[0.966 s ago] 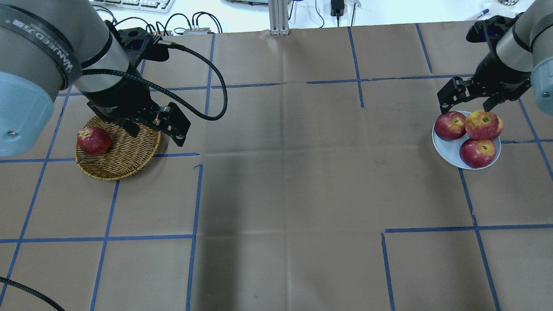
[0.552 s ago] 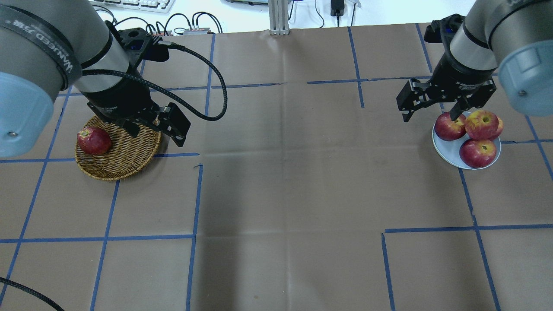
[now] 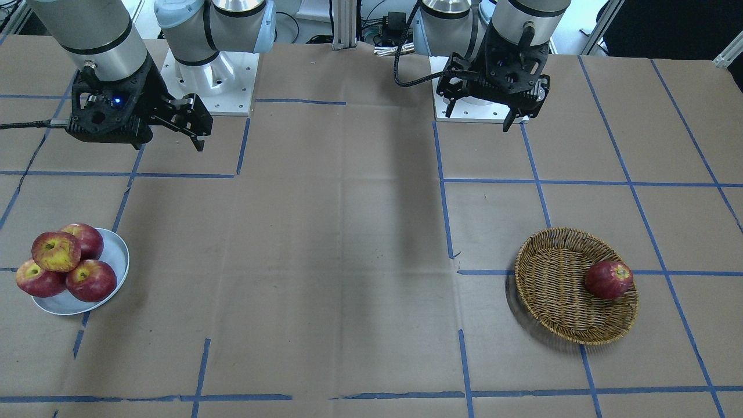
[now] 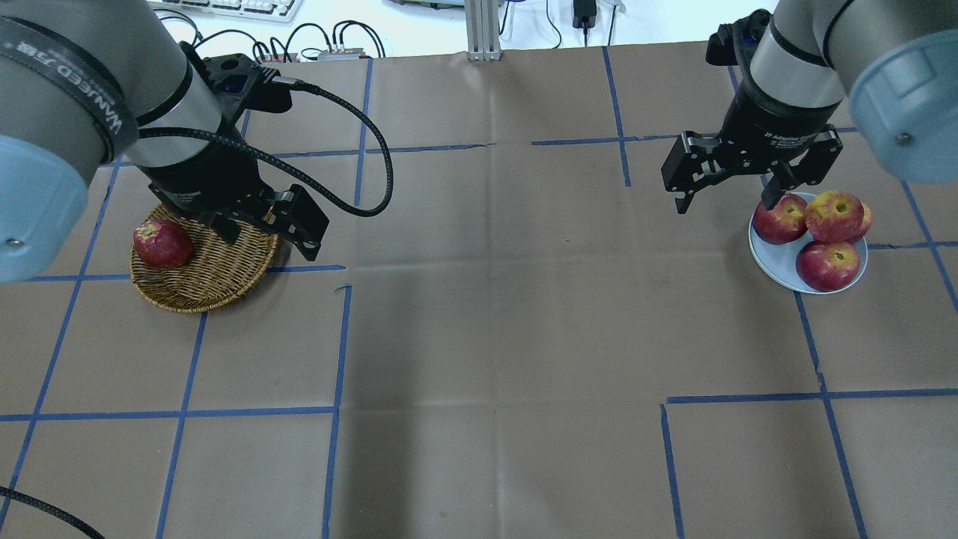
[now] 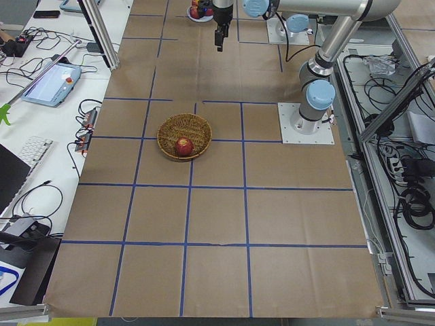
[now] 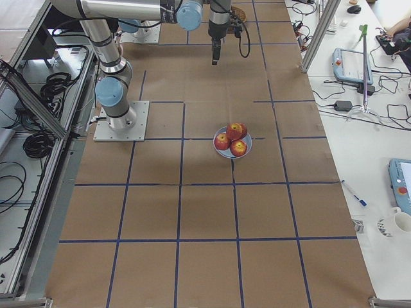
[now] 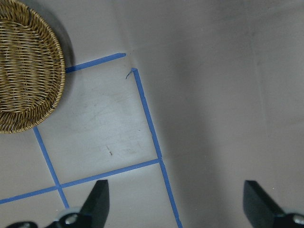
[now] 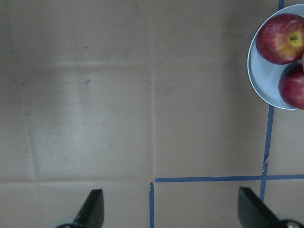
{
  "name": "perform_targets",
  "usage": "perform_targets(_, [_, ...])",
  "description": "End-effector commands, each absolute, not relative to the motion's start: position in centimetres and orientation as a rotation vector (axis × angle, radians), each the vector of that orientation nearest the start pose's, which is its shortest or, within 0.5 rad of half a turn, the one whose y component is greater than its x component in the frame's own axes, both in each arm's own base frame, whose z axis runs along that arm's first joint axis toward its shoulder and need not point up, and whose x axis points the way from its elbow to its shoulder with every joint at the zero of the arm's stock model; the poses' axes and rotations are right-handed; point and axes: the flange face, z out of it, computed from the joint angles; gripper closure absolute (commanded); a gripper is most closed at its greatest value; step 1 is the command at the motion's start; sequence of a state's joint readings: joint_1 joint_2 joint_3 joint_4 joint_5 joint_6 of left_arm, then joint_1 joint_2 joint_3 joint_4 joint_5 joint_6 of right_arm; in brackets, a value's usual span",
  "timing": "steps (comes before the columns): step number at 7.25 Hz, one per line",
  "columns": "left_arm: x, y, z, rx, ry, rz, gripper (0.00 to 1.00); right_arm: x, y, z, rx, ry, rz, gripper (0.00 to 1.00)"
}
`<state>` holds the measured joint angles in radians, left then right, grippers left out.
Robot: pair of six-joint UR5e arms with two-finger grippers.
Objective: Transfer apple from basket to plate
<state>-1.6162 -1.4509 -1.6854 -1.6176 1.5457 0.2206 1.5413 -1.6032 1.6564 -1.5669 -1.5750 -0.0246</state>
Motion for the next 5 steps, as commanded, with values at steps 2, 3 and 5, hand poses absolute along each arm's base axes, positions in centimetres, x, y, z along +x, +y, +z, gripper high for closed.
perform_targets(2, [-15.65,-42.92,48.24,0.426,3.142,0.064,0.01,12.17,-47.52,46.23,-0.004,3.132,0.079,0.00])
perform_targets(3, [-15.67,-43.16,48.49,0.426,3.143,0.057,0.01,12.17,-47.52,46.23,-0.002,3.132,0.079,0.00])
perform_targets(5, [-15.67,-43.14,48.42,0.426,3.143,0.059,0.01,12.17,-47.52,46.23,-0.004,3.132,0.079,0.00])
